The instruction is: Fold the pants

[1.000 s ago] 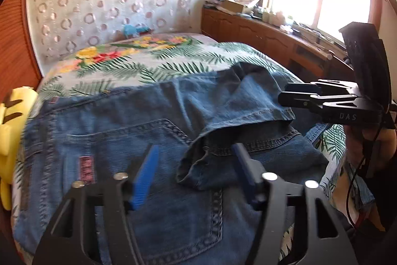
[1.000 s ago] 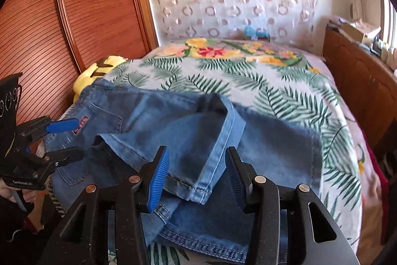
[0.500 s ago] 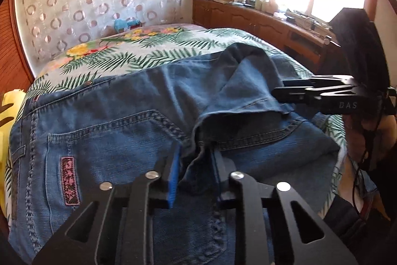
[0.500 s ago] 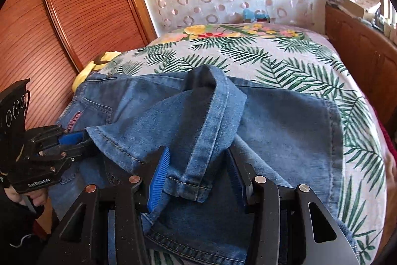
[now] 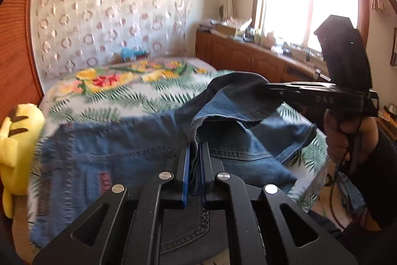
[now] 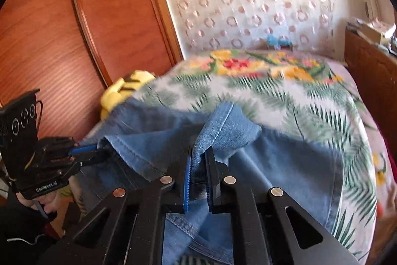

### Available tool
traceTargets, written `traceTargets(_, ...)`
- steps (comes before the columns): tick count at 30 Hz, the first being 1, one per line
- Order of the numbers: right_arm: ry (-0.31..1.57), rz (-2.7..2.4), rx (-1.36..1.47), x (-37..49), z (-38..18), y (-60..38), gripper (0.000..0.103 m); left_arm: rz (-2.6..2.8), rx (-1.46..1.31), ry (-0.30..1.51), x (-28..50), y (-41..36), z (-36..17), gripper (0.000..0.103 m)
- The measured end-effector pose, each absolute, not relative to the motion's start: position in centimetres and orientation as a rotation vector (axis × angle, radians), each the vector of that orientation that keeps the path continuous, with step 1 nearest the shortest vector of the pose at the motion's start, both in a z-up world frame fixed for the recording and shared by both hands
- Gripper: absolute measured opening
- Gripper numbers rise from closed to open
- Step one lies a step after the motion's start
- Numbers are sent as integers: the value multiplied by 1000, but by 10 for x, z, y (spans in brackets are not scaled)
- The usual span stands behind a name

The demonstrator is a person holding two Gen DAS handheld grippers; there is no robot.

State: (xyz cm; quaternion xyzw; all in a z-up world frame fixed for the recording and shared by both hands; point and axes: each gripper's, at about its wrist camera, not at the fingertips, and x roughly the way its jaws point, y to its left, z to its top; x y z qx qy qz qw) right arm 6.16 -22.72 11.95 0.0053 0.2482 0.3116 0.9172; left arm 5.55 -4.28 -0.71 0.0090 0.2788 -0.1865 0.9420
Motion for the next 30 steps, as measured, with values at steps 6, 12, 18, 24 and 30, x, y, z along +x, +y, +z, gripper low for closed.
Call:
traceTargets(6,432,749,-31,55,163,-197,9,-322,7,502,35,-12,20,8)
traceTargets(12,430,855,-50,73,181,-153,8,-222,-21,486,26,32,24,8)
traceTargets(18,467,920,-53,119,180,-116,8,-134,-60,490,20,71,16,8)
traceTargets(24,499,941,-94,144,185,-74,8,-66,-82,515,24,105,1,8)
traceTargets(30,537,941,-140,156,184,-43,8,-18,-106,554,26,128,-18,8)
